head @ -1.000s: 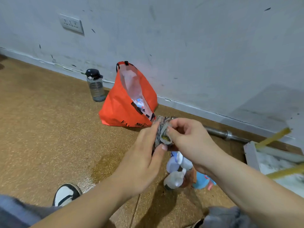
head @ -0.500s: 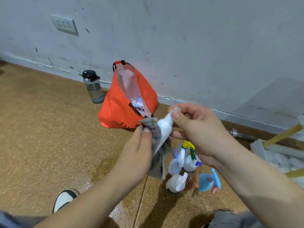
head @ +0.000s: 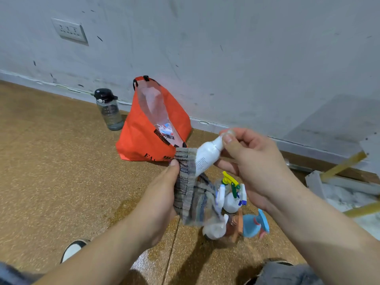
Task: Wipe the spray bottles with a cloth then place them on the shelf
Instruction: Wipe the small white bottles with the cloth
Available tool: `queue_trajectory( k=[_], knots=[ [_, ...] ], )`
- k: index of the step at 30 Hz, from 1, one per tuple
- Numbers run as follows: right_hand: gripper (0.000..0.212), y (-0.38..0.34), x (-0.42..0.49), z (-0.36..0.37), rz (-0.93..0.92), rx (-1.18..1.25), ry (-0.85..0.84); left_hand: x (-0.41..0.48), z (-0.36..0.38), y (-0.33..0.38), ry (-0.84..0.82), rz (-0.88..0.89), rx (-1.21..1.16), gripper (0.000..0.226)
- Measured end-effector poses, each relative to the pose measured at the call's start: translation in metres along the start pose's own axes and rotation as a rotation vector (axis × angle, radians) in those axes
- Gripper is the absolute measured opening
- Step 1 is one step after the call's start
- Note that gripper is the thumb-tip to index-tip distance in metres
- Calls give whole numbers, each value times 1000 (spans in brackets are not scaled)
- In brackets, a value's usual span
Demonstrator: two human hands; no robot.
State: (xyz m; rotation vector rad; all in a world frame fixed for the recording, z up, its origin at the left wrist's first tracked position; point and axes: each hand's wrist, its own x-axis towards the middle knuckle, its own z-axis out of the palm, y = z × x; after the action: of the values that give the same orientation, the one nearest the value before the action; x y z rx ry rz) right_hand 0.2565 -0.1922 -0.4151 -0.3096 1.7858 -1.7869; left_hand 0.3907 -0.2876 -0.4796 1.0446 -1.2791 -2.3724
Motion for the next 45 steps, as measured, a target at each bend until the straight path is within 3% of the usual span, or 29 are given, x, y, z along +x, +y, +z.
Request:
queue_trajectory(
  k=[3,6,13,18,21,23,25,28,32,36,39,43,45],
  knots=[
    [7,6,-4,-1,-78,-86,-45,-3,8,9,23,-88,-140,49],
    [11,5,-5,-3,-152,-126,-200,-4,9,18,6,-141,-140,52],
    [25,8,-3,-5,-263,-298,-352,4,10,9,56,-114,44,45],
    [16,22,-6,3,-271,-346,-252,9,-1,-6,312,228,516,46],
    [10,28,-2,5,-195,-361,-204,2,0,0,354,505,586,37],
    [8,31,0,5,-152,-423,-229,-8,2,13,288,673,569,39],
    [7,35,1,6,-141,-454,-271,-16,1,23,116,740,609,48],
    [8,34,-1,6,-219,-460,-350,-20,-2,25,-117,710,734,47],
    [8,32,-16,7,-315,-511,-528,-11,-6,22,-133,618,587,32],
    [16,28,-21,6,-330,-560,-599,-11,-9,24,-177,513,457,37],
    [6,28,-13,2,-288,-587,-523,-21,-1,16,-151,556,506,36],
    [11,32,-3,-1,-292,-721,-428,-28,10,2,-60,518,500,41],
    [6,31,-7,0,-375,-868,-483,-20,3,4,44,655,605,42]
  ],
)
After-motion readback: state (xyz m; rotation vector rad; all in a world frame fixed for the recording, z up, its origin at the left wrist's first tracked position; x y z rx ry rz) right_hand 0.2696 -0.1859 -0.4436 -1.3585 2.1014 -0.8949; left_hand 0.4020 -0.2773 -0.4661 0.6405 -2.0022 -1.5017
